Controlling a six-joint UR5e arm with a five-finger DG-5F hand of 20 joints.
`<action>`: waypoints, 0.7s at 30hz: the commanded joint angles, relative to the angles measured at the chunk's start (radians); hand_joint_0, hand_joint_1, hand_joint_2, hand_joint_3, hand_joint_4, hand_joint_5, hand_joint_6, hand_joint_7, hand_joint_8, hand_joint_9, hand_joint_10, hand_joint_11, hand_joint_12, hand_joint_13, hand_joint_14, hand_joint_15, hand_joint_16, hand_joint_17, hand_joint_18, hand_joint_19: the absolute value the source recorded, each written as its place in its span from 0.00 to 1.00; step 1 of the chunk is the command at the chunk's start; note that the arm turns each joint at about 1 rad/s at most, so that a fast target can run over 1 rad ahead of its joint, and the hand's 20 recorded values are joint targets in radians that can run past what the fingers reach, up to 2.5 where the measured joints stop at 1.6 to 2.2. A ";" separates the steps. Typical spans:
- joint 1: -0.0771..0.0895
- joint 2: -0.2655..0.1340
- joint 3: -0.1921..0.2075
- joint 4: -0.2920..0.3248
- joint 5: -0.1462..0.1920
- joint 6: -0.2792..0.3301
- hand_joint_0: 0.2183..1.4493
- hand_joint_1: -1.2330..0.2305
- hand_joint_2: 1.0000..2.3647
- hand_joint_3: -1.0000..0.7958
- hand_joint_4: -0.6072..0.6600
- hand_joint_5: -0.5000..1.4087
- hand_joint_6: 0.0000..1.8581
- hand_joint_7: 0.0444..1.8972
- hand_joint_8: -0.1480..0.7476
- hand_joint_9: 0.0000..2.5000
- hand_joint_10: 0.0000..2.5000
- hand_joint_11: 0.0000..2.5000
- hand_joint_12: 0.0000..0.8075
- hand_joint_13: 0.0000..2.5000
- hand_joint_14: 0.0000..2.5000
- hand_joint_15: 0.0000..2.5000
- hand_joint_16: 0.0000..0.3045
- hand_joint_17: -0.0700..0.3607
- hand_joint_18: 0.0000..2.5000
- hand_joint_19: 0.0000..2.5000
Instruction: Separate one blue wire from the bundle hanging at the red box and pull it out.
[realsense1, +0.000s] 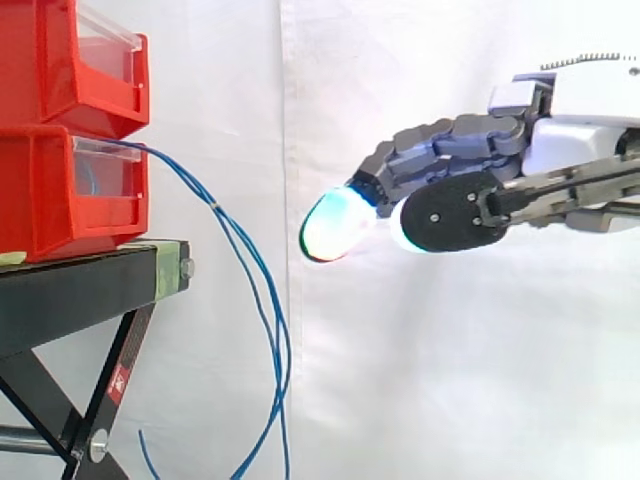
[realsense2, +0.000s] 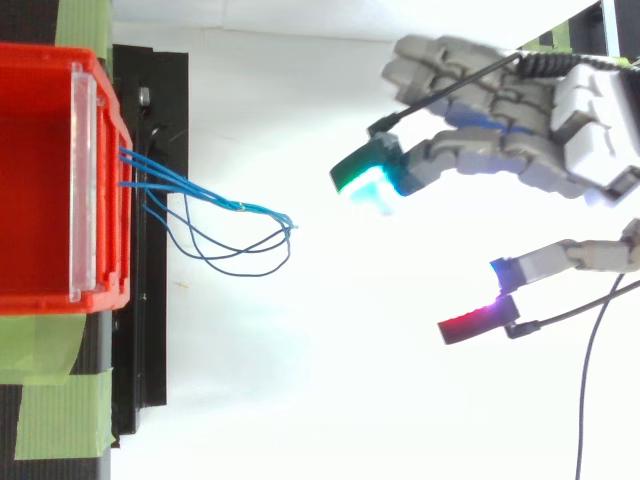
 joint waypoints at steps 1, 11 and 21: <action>-0.004 -0.033 0.000 0.148 -0.002 0.011 0.25 0.44 0.00 0.28 0.66 0.15 0.27 0.39 0.43 0.00 0.00 0.00 0.38 0.00 0.00 0.03 0.19 0.46 0.00 0.04; -0.010 -0.034 0.000 0.179 0.002 -0.003 0.24 0.44 0.00 0.28 0.66 0.15 0.27 0.39 0.43 0.01 0.00 0.01 0.38 0.00 0.00 0.03 0.19 0.47 0.00 0.04; -0.021 -0.043 0.000 0.189 -0.002 -0.042 0.24 0.44 0.00 0.28 0.66 0.15 0.27 0.39 0.43 0.01 0.00 0.01 0.38 0.00 0.00 0.04 0.19 0.47 0.00 0.04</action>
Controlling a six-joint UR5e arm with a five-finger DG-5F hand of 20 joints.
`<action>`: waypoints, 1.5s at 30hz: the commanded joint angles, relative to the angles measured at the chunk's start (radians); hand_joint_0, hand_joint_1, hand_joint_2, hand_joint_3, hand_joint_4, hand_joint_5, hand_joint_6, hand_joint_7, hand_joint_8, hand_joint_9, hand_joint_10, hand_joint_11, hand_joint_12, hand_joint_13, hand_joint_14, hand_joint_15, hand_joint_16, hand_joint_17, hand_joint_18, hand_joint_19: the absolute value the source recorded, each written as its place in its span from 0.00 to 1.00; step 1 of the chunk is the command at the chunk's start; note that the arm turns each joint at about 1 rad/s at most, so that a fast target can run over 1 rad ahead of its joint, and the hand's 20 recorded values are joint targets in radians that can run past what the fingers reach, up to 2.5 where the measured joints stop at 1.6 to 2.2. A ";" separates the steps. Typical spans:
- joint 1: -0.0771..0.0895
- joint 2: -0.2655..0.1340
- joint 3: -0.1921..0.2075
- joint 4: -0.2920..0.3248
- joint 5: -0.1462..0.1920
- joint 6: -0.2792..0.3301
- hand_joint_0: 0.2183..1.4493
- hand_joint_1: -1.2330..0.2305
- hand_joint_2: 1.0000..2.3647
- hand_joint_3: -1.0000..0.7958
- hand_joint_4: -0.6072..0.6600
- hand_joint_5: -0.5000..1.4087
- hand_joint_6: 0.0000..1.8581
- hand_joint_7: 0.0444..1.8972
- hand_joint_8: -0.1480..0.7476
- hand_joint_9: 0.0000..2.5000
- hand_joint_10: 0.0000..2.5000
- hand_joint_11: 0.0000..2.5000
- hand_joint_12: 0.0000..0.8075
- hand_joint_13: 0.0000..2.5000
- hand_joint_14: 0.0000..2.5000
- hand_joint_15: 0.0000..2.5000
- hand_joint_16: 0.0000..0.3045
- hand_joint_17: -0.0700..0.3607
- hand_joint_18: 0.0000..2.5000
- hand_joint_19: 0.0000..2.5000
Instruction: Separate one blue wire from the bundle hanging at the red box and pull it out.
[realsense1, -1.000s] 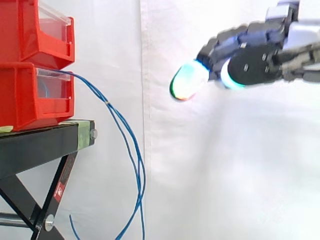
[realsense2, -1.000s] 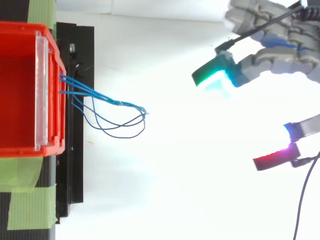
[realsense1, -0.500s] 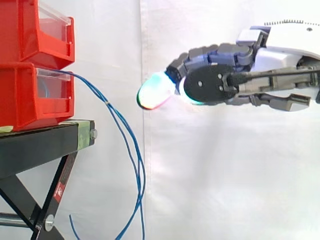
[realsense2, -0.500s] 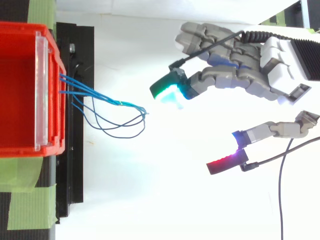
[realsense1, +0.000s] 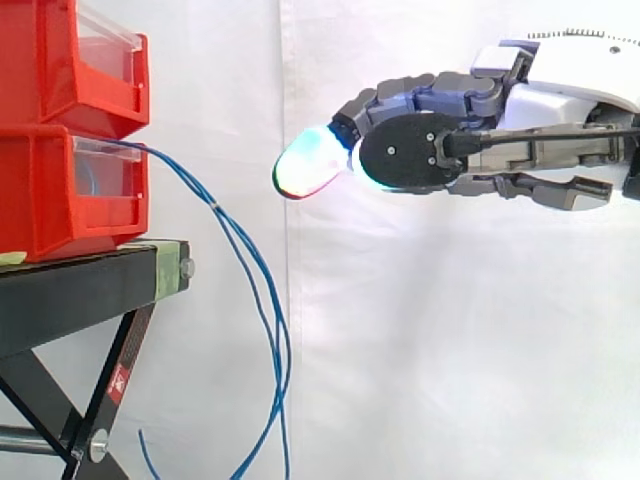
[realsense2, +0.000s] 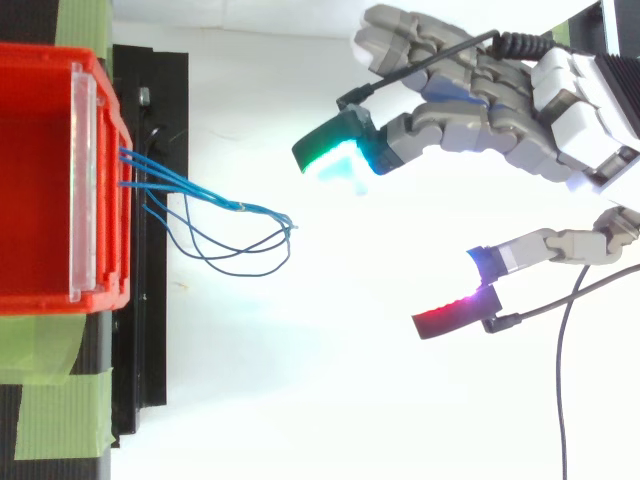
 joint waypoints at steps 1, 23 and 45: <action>-0.003 -0.012 0.000 0.003 -0.001 -0.015 0.24 0.44 0.00 0.28 0.66 0.15 0.27 0.39 0.43 0.01 0.00 0.01 0.38 0.00 0.00 0.03 0.19 0.47 0.00 0.05; -0.057 -0.214 0.115 0.095 -0.001 0.195 0.24 0.45 0.00 0.28 0.66 0.15 0.27 0.39 0.44 0.02 0.00 0.01 0.38 0.00 0.00 0.04 0.19 0.46 0.00 0.05; -0.052 -0.257 0.216 0.089 -0.001 0.238 0.25 0.45 0.00 0.28 0.70 0.16 0.27 0.43 0.45 0.05 0.00 0.02 0.39 0.00 0.00 0.04 0.19 0.46 0.00 0.07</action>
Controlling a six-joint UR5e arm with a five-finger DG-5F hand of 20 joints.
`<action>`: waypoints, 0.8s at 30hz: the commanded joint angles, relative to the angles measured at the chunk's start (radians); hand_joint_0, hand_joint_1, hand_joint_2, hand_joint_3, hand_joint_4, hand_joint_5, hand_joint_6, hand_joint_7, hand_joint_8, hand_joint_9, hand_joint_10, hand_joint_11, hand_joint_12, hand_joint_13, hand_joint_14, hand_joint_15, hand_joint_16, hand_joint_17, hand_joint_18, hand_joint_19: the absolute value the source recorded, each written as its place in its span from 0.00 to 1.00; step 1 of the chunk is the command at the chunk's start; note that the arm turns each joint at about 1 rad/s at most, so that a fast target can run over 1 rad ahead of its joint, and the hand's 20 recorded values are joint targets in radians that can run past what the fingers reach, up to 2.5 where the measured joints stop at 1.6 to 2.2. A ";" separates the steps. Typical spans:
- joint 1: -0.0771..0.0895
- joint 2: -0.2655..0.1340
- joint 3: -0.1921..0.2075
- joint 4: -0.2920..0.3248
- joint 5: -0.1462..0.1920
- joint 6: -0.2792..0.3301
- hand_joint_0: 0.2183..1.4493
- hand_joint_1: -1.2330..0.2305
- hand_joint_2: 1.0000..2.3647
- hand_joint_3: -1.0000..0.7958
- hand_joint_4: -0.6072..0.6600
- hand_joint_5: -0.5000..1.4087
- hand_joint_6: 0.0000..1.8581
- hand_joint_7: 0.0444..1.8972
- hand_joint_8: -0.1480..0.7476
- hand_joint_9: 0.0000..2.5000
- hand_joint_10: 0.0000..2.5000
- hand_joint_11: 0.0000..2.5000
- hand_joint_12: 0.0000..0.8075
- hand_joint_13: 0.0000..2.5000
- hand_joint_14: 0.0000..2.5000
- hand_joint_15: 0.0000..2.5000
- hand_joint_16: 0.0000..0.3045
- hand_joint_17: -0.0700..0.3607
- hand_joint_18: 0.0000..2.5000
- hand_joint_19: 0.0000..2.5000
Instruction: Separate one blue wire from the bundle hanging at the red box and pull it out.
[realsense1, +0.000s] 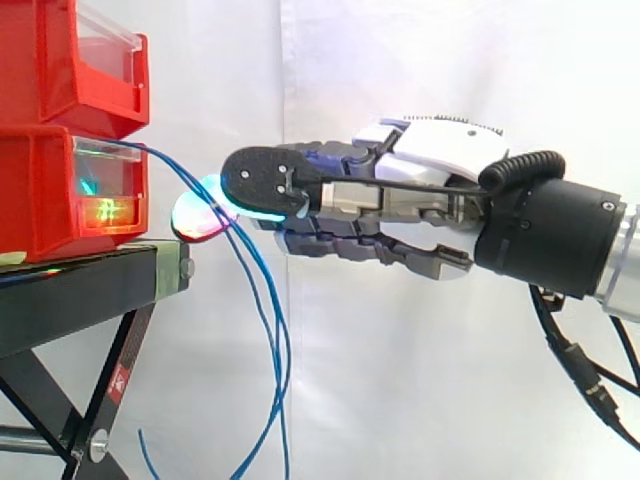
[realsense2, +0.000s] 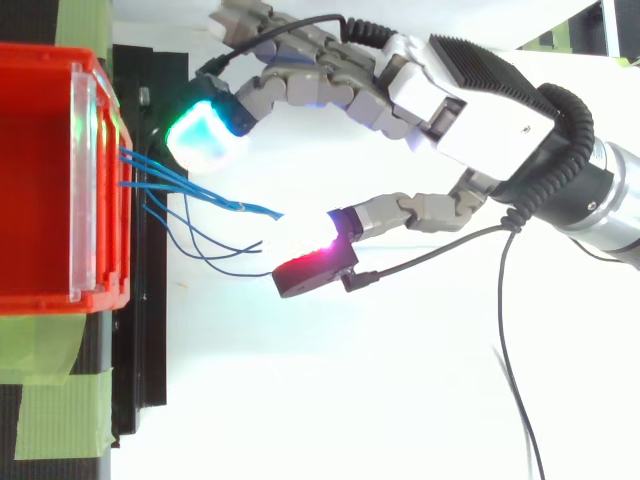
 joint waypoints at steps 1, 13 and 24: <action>0.005 0.000 0.021 -0.004 0.001 0.015 0.25 0.45 0.00 0.28 0.71 0.16 0.27 0.44 0.45 0.05 0.00 0.02 0.39 0.00 0.00 0.04 0.19 0.46 0.00 0.06; 0.014 0.000 0.024 -0.082 0.005 0.078 0.26 0.43 0.00 0.28 0.73 0.18 0.27 0.50 0.46 0.08 0.00 0.02 0.39 0.00 0.00 0.03 0.19 0.46 0.00 0.05; 0.005 0.000 0.024 -0.118 -0.003 0.127 0.26 0.43 0.00 0.28 0.74 0.18 0.27 0.53 0.46 0.08 0.00 0.02 0.40 0.00 0.00 0.03 0.18 0.46 0.00 0.06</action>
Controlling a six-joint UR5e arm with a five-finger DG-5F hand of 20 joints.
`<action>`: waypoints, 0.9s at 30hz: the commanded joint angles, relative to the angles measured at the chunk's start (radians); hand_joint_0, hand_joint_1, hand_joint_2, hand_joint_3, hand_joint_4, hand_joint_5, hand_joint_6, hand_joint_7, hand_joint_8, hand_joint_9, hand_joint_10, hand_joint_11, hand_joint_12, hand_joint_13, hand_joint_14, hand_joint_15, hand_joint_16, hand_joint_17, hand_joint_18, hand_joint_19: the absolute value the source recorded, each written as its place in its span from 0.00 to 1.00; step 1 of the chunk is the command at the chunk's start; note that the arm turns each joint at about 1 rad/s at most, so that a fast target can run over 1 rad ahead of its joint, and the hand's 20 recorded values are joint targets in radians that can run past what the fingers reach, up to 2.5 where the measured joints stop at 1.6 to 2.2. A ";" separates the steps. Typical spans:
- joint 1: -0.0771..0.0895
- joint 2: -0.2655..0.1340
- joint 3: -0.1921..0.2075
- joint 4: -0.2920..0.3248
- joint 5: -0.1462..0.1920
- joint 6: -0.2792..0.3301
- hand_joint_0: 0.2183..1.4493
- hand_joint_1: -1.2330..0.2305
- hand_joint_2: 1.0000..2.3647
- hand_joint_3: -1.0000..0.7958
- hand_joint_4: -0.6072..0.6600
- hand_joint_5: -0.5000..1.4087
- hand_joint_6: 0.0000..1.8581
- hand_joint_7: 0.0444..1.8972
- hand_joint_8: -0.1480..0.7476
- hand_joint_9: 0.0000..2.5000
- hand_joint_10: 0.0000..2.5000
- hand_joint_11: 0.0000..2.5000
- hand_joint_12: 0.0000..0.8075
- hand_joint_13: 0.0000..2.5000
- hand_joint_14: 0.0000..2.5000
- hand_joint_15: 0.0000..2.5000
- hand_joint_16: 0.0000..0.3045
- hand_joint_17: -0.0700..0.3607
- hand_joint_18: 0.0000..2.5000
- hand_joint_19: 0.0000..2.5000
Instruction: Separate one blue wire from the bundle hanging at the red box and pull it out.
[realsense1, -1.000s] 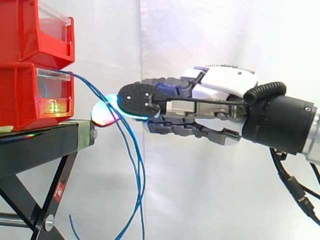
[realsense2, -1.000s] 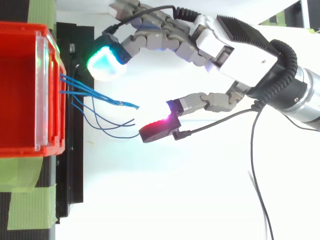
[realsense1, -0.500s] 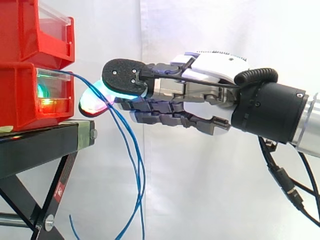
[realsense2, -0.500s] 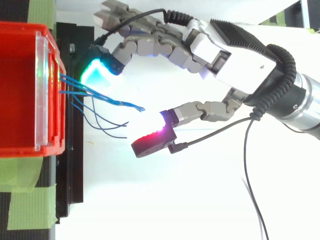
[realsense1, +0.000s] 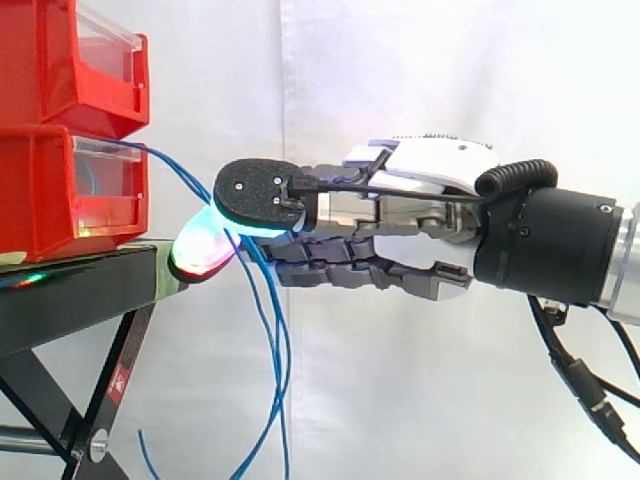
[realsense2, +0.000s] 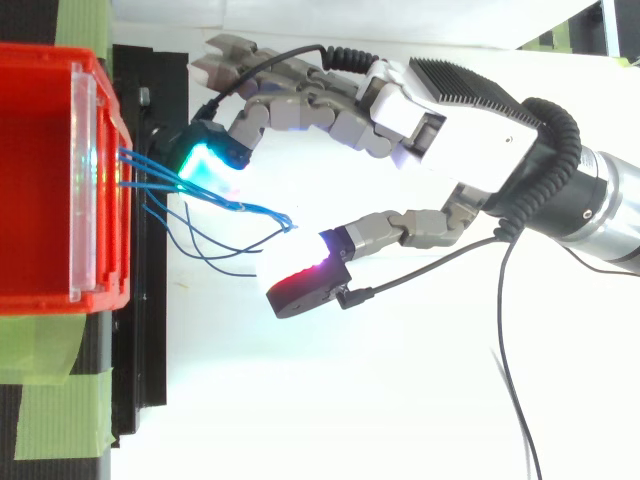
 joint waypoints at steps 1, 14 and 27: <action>-0.003 0.001 0.000 -0.003 -0.003 0.007 0.26 0.43 0.00 0.28 0.74 0.18 0.27 0.53 0.46 0.08 0.00 0.02 0.39 0.00 0.00 0.04 0.18 0.45 0.00 0.06; -0.006 0.003 0.011 -0.008 0.000 0.034 0.28 0.42 0.00 0.28 0.70 0.20 0.27 0.64 0.47 0.10 0.00 0.03 0.40 0.05 0.00 0.05 0.18 0.45 0.00 0.09; -0.006 0.001 0.023 -0.028 -0.005 0.049 0.33 0.42 0.01 0.34 0.68 0.20 0.30 0.67 0.47 0.13 0.00 0.03 0.40 0.09 0.00 0.06 0.17 0.43 0.05 0.10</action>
